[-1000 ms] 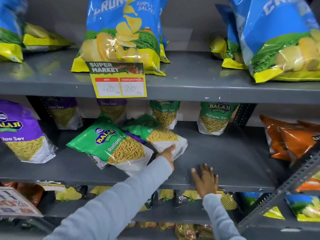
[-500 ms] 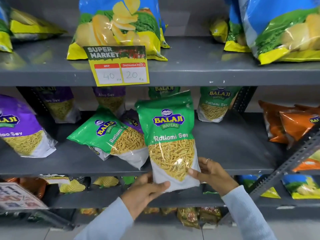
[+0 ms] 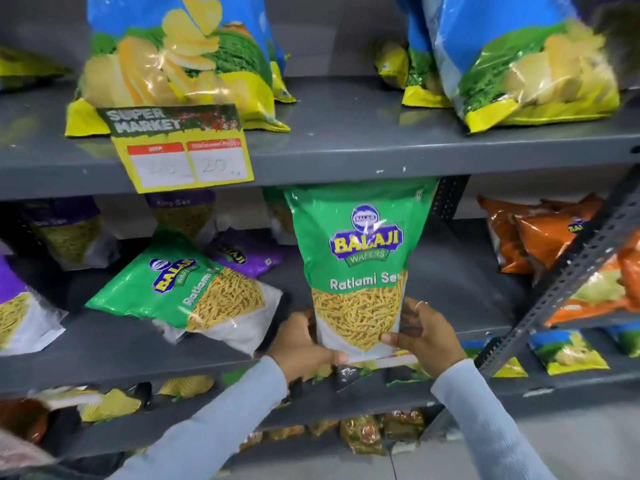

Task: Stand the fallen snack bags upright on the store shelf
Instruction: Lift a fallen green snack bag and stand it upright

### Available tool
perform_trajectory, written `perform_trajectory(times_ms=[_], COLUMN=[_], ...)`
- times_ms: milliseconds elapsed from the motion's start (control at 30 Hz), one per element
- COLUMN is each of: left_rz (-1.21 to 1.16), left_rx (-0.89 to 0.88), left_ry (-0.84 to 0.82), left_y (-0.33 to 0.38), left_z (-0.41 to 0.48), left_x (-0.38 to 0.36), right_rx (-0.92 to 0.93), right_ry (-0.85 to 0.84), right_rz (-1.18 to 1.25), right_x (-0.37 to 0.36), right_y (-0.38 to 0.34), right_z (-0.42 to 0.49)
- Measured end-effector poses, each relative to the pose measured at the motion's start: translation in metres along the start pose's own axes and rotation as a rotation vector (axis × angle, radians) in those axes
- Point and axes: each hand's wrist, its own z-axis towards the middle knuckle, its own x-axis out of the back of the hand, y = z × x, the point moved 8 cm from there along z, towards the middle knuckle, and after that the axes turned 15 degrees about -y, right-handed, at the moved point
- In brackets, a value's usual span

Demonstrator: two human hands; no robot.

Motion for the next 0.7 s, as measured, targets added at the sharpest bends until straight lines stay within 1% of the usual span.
perform_trajectory(times_ms=[100, 167, 233, 333, 467, 567, 633, 700], left_rz=[0.084, 0.130, 0.149, 0.206, 0.218, 0.207, 0.215, 0.251], left_rx=[0.023, 0.044, 0.020, 0.012, -0.013, -0.035, -0.042, -0.046], left_ry=[0.061, 0.073, 0.074, 0.097, 0.158, 0.161, 0.157, 0.123], left_y=[0.013, 0.023, 0.032, 0.036, 0.039, 0.041, 0.041, 0.040], left_z=[0.051, 0.083, 0.110, 0.142, 0.166, 0.178, 0.183, 0.183], left_x=[-0.021, -0.037, -0.052, -0.072, -0.088, -0.091, -0.090, -0.090], right_rx=[0.014, 0.009, 0.011, -0.027, -0.120, -0.180, -0.231, -0.272], right_ry=[0.134, 0.226, 0.278, 0.291, 0.306, 0.279, 0.257, 0.256], right_rz=[0.065, 0.101, 0.131, 0.110, -0.079, -0.157, -0.257, -0.315], right_x=[0.037, 0.063, 0.084, 0.110, 0.137, 0.148, 0.149, 0.145], right_y=[0.013, 0.023, 0.034, 0.054, 0.071, 0.083, 0.085, 0.085], right_z=[0.011, 0.017, 0.024, 0.036, 0.048, 0.060, 0.066, 0.064])
